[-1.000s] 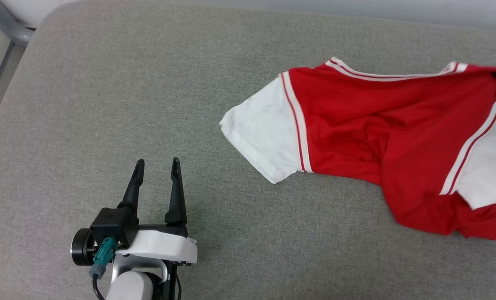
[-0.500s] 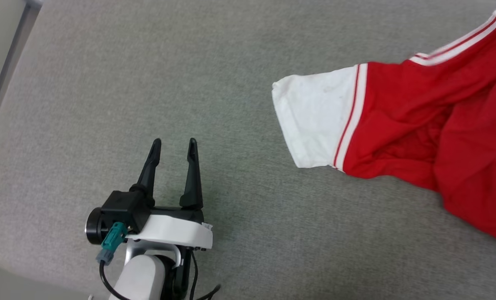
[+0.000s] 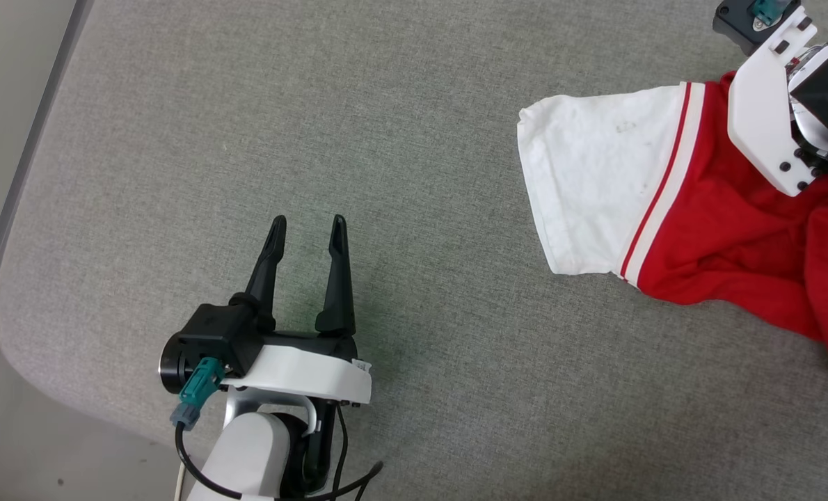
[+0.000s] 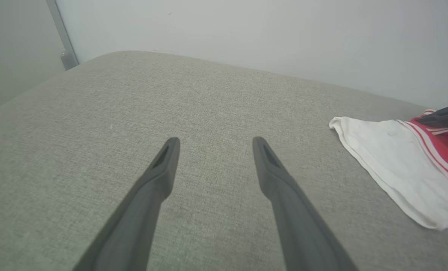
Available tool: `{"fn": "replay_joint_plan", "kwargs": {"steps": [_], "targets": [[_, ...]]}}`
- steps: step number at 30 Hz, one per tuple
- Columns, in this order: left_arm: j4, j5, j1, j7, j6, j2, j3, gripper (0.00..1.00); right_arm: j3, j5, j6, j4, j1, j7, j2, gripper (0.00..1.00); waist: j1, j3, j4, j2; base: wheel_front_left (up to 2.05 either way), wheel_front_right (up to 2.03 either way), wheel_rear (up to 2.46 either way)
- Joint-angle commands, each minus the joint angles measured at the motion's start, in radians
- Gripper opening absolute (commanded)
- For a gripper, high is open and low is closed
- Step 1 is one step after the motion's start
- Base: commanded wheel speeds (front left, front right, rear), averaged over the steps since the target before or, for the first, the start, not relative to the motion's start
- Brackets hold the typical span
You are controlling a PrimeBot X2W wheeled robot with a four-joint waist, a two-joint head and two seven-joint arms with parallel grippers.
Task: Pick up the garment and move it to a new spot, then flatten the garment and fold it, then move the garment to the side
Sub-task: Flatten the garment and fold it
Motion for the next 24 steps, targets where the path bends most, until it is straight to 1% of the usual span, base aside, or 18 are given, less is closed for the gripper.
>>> {"fn": "replay_joint_plan", "kwargs": {"steps": [1,5,6,7,9,11,15,18,21,24], "targets": [[0.001,-0.001,-0.013,-0.003,0.004,-0.001,-0.002,1.00,0.010,0.009,0.000,0.013,0.025,-0.009,0.008,0.00,-0.0001,-0.002,-0.003,0.0000,0.00,0.00,0.00],[0.008,0.010,-0.014,-0.003,0.001,-0.001,0.004,1.00,0.015,0.025,0.000,0.023,0.023,-0.073,0.018,0.00,-0.0001,-0.019,-0.020,0.0000,0.00,0.00,0.00],[0.011,0.012,-0.011,-0.003,0.001,-0.001,0.005,1.00,0.015,0.023,0.000,0.020,0.022,-0.095,0.011,0.71,-0.0001,-0.028,-0.024,0.0000,0.00,0.00,0.00],[0.013,0.019,-0.006,-0.003,0.002,-0.001,0.008,1.00,0.014,0.026,-0.001,0.020,0.026,-0.116,0.005,1.00,-0.0001,-0.038,-0.028,0.0000,0.00,0.00,0.00],[0.018,0.030,0.007,-0.003,0.004,-0.001,0.021,1.00,0.016,0.014,0.000,-0.003,0.061,-0.139,-0.005,1.00,-0.0001,-0.063,-0.043,0.0000,0.00,0.00,0.00],[0.021,0.045,0.024,-0.003,0.002,-0.001,0.036,1.00,0.013,0.019,-0.001,-0.037,0.063,-0.201,-0.028,1.00,-0.0001,-0.093,-0.059,0.0000,0.00,0.00,0.00],[0.023,0.076,0.059,-0.003,-0.006,-0.001,0.065,1.00,0.015,0.080,-0.001,-0.100,0.112,-0.311,-0.087,1.00,-0.0001,-0.157,-0.092,0.0000,0.00,0.00,0.00],[0.022,0.099,0.094,-0.003,-0.006,-0.001,0.089,1.00,-0.011,0.132,-0.001,-0.153,0.138,-0.374,-0.145,1.00,-0.0001,-0.204,-0.120,0.0000,0.00,0.00,0.00],[0.018,0.119,0.123,-0.003,-0.012,-0.001,0.112,1.00,-0.042,0.165,-0.001,-0.207,0.168,-0.401,-0.203,1.00,-0.0001,-0.241,-0.148,0.0000,0.00,0.00,0.00],[0.016,0.131,0.151,-0.003,-0.019,-0.001,0.128,1.00,-0.072,0.187,-0.001,-0.262,0.189,-0.377,-0.266,1.00,-0.0001,-0.271,-0.169,0.0000,0.00,0.00,0.00]]}}
